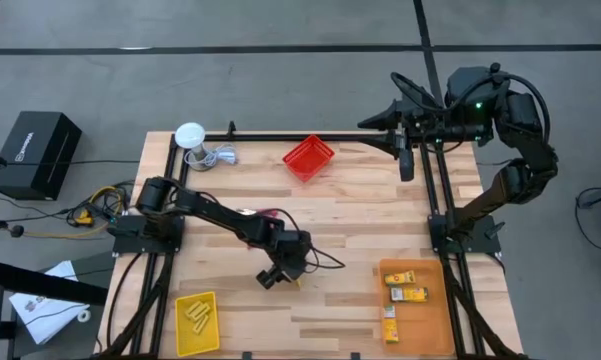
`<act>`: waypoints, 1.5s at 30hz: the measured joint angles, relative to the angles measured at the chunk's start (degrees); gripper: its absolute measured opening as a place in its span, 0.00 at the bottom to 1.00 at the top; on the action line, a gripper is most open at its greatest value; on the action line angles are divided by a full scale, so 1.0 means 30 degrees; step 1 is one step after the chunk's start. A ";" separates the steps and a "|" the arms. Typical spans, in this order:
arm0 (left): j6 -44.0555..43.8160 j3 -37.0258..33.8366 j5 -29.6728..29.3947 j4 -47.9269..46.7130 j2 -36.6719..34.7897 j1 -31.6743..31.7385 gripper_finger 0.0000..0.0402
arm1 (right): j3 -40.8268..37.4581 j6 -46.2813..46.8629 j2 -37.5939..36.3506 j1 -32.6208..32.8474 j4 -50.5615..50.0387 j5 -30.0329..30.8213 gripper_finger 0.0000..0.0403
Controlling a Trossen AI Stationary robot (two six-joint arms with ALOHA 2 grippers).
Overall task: Pick & Place School Supplies
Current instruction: Put the yellow eraser into the yellow bin
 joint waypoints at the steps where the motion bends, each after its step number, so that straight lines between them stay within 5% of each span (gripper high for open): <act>1: 0.0002 0.0006 0.0015 0.0166 0.0154 -0.0039 0.48 | 0.0000 0.0000 0.0000 0.0000 0.0000 0.0000 0.31; 16: -0.0066 0.0060 0.0006 0.1022 0.1117 -0.0012 0.46 | 0.0007 -0.0073 0.0000 0.0000 -0.0015 -0.0015 0.30; 22: -0.0973 0.0206 0.0095 0.1577 0.2083 0.0031 0.32 | 0.0000 -0.0080 0.0000 0.0000 -0.0015 -0.0017 0.30; 27: -0.2279 0.0157 -0.0804 0.1840 0.1774 0.0001 0.10 | 0.0003 -0.0233 0.0000 0.0000 -0.0012 -0.0018 0.30; 36: -0.5081 0.0065 -0.1962 -0.0444 -0.1534 0.0097 0.07 | 0.0000 -0.0659 0.0000 0.0000 0.0320 -0.0015 0.29; 45: -1.0064 -0.0158 -0.1964 -0.6671 -0.7214 -0.0779 0.07 | 0.0000 -0.1304 0.0000 0.0000 0.0751 -0.0340 0.29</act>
